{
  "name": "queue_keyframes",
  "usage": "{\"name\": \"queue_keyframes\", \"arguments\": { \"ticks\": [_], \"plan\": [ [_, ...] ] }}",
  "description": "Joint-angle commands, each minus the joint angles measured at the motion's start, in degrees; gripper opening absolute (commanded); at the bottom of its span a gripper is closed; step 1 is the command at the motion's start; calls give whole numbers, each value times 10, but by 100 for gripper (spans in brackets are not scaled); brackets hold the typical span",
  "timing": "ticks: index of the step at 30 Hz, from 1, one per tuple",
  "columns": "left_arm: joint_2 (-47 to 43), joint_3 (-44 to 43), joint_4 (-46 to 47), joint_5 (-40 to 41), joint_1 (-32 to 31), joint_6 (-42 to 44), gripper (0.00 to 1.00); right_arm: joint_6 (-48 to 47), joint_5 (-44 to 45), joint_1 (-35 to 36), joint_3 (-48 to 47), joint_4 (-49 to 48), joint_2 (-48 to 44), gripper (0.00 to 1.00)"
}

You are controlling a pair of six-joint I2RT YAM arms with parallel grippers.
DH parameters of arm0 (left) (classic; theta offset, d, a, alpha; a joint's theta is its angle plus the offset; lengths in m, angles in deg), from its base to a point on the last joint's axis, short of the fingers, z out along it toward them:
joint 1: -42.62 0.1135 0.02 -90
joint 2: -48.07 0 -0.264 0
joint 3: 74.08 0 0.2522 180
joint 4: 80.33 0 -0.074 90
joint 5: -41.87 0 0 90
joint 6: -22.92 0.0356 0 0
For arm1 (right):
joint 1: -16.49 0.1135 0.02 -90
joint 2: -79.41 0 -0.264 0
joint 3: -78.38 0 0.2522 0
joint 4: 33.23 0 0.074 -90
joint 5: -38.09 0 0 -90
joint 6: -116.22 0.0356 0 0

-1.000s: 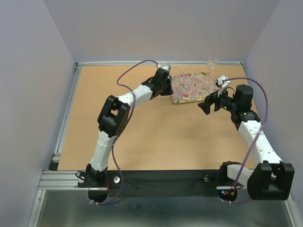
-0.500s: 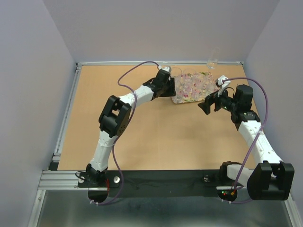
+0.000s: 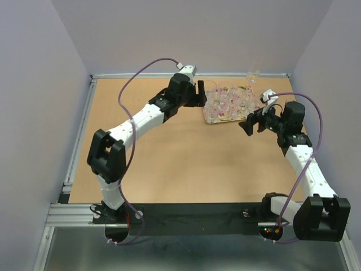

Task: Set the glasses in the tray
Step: Place the glass into the tray

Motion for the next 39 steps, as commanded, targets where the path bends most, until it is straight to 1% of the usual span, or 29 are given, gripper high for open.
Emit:
{"name": "queue_keyframes", "arguments": {
  "ticks": [1, 2, 4, 5, 6, 8, 9, 10, 12, 14, 15, 17, 18, 21, 22, 24, 27, 29, 32, 33, 34, 35, 36, 38, 39],
  "plan": [
    [-103, 64, 34, 45, -1, 59, 82, -9, 11, -14, 5, -26, -22, 100],
    [-139, 78, 34, 72, 1, 74, 84, -9, 11, -19, 6, -26, -23, 100],
    [-180, 122, 33, 101, 4, 90, 89, -7, 14, -29, 5, -27, -23, 100],
    [-225, 139, 34, 115, 4, 106, 91, -6, 15, -32, 4, -27, -23, 100],
    [-249, 156, 35, 150, 6, 113, 93, 0, 15, -37, 3, -27, -23, 100],
    [-295, 209, 37, 180, 10, 128, 99, 3, 18, -48, 1, -27, -24, 100],
    [-342, 226, 37, 207, 13, 143, 99, 4, 26, -52, 0, -27, -25, 100],
    [-366, 258, 36, 217, 15, 150, 99, 8, 31, -59, -1, -28, -25, 100],
    [-430, 285, 48, 242, 20, 163, 99, 17, 47, -64, -1, -33, -27, 100],
    [-469, 321, 45, 255, 22, 188, 99, 28, 62, -72, 0, -41, -30, 100],
    [-504, 333, 44, 270, 23, 194, 99, 38, 68, -75, 2, -44, -32, 100],
    [-538, 370, 44, 288, 24, 208, 99, 54, 83, -80, 3, -50, -34, 100],
    [-567, 392, 44, 308, 26, 211, 99, 67, 105, -81, 2, -54, -35, 100],
    [-611, 428, 48, 352, 26, 216, 99, 87, 153, -82, 0, -56, -36, 100],
    [-621, 445, 48, 362, 26, 230, 99, 92, 165, -82, 0, -57, -39, 100],
    [-647, 462, 48, 379, 25, 224, 99, 107, 198, -82, -1, -59, -43, 100],
    [-678, 478, 62, 376, 26, 222, 99, 132, 241, -82, 2, -61, -49, 100],
    [-685, 489, 66, 377, 26, 222, 99, 146, 270, -82, 8, -63, -53, 100],
    [-688, 488, 63, 380, 26, 221, 99, 162, 345, -82, 19, -63, -63, 100],
    [-689, 487, 62, 379, 27, 222, 99, 181, 360, -82, 23, -63, -66, 100],
    [-688, 487, 62, 379, 26, 221, 99, 187, 379, -82, 26, -83, -68, 100],
    [-689, 487, 62, 379, 26, 221, 99, 193, 391, -82, 29, -83, -71, 100],
    [-691, 487, 62, 381, 26, 222, 99, 203, 435, -82, 33, -87, -75, 100],
    [-694, 488, 62, 384, 26, 222, 99, 211, 473, -82, 40, -92, -80, 100],
    [-695, 488, 62, 386, 26, 222, 99, 225, 522, -82, 45, -101, -84, 100]
  ]
}}
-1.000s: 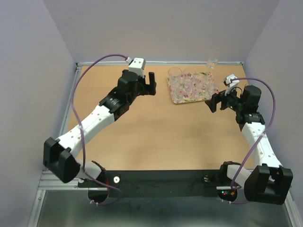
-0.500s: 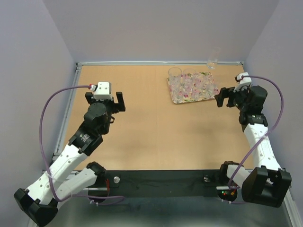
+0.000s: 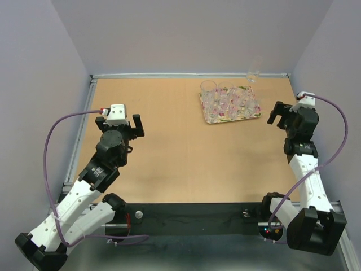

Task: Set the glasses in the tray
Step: Place the glass into the tray

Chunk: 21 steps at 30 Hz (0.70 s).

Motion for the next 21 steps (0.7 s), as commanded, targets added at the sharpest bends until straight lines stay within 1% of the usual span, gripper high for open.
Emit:
{"name": "queue_keyframes", "arguments": {
  "ticks": [1, 3, 4, 9, 13, 21],
  "plan": [
    [-13, 1, 30, 21, 2, 8, 99, 50, 164, -4, 18, -59, -21, 100],
    [-12, 2, 30, 23, 2, 8, 99, 55, 220, -4, 38, -81, -26, 100],
    [-12, 2, 30, 24, 2, 8, 99, 60, 234, -4, 41, -87, -28, 100],
    [-8, 3, 31, 24, 3, 8, 99, 67, 278, -4, 40, -96, -25, 100],
    [-5, 4, 31, 23, 4, 9, 99, 62, 290, -4, 44, -101, -19, 100],
    [0, 5, 32, 17, 4, 7, 99, 56, 283, -8, 49, -105, -22, 100]
  ]
}}
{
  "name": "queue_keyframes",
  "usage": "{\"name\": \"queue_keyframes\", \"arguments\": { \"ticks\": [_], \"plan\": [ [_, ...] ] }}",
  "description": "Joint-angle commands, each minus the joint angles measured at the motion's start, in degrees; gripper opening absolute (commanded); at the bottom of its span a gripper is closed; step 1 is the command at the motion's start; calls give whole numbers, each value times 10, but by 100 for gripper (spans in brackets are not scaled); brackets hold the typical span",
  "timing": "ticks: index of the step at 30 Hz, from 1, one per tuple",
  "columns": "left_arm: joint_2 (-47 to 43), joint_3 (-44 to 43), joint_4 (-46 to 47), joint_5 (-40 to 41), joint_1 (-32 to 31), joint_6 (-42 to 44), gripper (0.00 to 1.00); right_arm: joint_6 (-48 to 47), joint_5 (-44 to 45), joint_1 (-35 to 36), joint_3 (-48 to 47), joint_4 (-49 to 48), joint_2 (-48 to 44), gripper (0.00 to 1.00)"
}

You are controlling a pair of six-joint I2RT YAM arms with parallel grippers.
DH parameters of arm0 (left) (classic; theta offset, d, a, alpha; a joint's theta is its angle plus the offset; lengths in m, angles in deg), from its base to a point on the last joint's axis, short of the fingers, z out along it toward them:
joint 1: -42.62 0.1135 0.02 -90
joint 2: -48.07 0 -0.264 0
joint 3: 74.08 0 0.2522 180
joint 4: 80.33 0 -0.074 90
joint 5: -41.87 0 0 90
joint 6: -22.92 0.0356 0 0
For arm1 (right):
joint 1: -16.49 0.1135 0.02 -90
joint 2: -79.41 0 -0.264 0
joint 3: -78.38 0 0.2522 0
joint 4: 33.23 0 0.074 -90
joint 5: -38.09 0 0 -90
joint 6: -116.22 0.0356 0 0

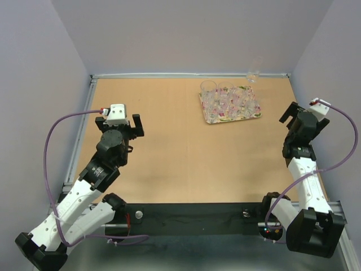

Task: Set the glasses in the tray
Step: Place the glass into the tray

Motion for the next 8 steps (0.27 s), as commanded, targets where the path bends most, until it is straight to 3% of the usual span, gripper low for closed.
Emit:
{"name": "queue_keyframes", "arguments": {
  "ticks": [1, 8],
  "plan": [
    [-2, 5, 31, 8, 3, 4, 99, 1, 17, -8, 5, -39, -6, 100],
    [-1, 8, 33, 11, 3, 5, 99, -19, 0, -14, 13, -45, -3, 100]
  ]
}}
